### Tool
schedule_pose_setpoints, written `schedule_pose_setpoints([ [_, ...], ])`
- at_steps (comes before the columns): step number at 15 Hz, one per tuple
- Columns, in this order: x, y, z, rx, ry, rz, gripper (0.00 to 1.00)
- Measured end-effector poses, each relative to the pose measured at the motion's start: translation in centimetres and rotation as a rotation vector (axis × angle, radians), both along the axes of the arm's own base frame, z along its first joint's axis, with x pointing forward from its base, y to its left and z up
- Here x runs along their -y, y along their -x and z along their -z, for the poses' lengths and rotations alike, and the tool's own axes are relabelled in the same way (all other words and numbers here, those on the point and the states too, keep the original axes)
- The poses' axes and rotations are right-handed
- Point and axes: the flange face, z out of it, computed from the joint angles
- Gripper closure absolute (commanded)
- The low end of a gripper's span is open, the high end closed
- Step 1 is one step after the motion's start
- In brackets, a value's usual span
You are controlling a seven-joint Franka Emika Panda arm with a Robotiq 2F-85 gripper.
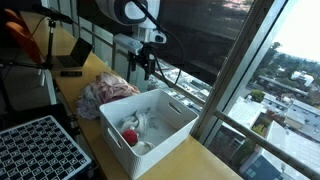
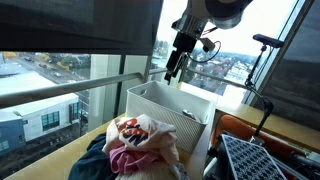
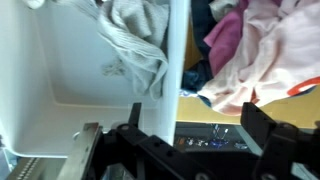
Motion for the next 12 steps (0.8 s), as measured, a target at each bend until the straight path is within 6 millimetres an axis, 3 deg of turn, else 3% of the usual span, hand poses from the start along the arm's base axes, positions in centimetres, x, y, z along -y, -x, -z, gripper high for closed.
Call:
schedule_pose_setpoints([
  [3, 9.5, 0.0, -1.3, -0.021, 0.018, 0.089, 0.0],
  [6, 16.7, 0.6, 0.0, -0.064, 0.02, 0.163, 0.0],
  [9, 19.0, 0.8, 3.3, -0.117, 0.017, 0.198, 0.0],
  [12, 17.0, 1.0, 6.6, -0.174, 0.01, 0.175, 0.0],
])
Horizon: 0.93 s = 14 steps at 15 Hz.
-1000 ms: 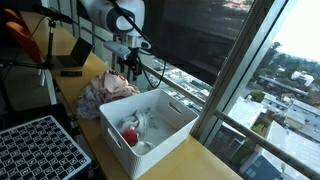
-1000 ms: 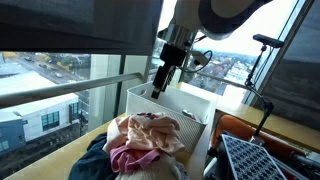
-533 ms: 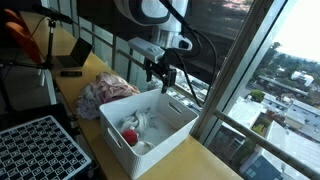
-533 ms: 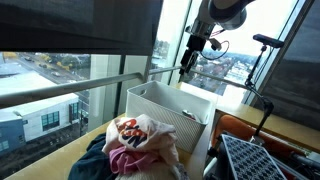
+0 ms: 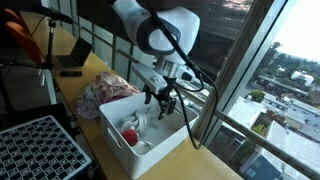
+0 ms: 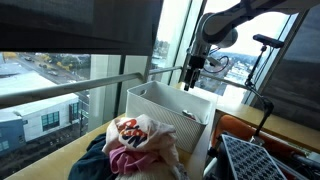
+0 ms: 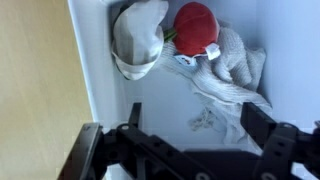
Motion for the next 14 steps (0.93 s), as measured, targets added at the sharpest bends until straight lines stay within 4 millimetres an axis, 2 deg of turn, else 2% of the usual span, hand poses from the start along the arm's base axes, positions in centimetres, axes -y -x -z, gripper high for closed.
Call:
schedule_pose_setpoints([
  [3, -2.9, 1.2, 3.7, -0.051, -0.003, -0.025, 0.0],
  [8, -3.6, 4.1, 10.6, -0.104, 0.019, -0.015, 0.0],
  [14, -7.4, 8.5, 20.0, -0.146, 0.081, -0.062, 0.0],
])
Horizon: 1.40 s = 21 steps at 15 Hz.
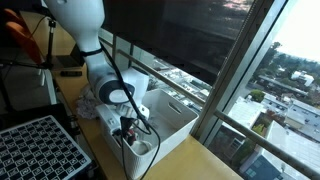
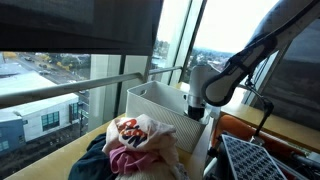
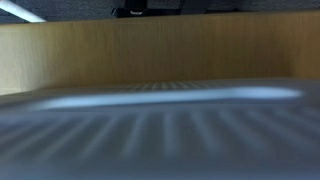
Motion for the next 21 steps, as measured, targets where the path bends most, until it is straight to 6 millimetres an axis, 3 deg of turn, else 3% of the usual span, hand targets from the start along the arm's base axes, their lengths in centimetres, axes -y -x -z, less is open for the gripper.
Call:
schedule_pose_setpoints([
  [2, -0.9, 0.6, 1.7, -0.007, 0.021, -0.01, 0.0],
  [3, -1.1, 0.6, 1.7, -0.007, 0.032, -0.009, 0.25],
  [5, -1.4, 0.4, 1.6, -0.003, 0.038, -0.008, 0.32],
  [13, -4.3, -2.3, -1.2, 0.073, 0.044, -0.029, 0.95],
  [15, -4.3, -3.3, -2.3, 0.098, 0.045, -0.027, 1.0],
  [21, -3.5, -5.6, -6.3, 0.155, 0.05, -0.01, 0.99],
])
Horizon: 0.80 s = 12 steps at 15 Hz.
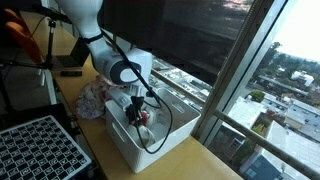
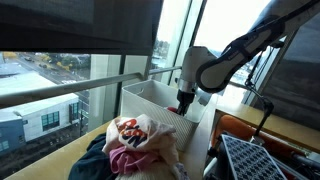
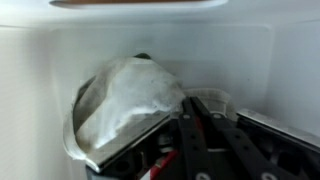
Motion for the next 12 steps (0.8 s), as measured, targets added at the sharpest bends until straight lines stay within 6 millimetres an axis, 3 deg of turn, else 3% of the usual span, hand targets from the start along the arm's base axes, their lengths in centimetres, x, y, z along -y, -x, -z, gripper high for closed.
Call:
schedule_pose_setpoints([
  [3, -0.3, -1.8, -3.9, 0.041, 0.008, -0.011, 0.99],
  [6, -1.9, -4.0, -10.3, 0.114, 0.015, -0.042, 0.99],
  [9, -5.1, -5.2, -18.1, 0.206, 0.004, -0.088, 0.99],
  [12, -10.1, -4.5, -24.8, 0.282, -0.02, -0.16, 0.99],
])
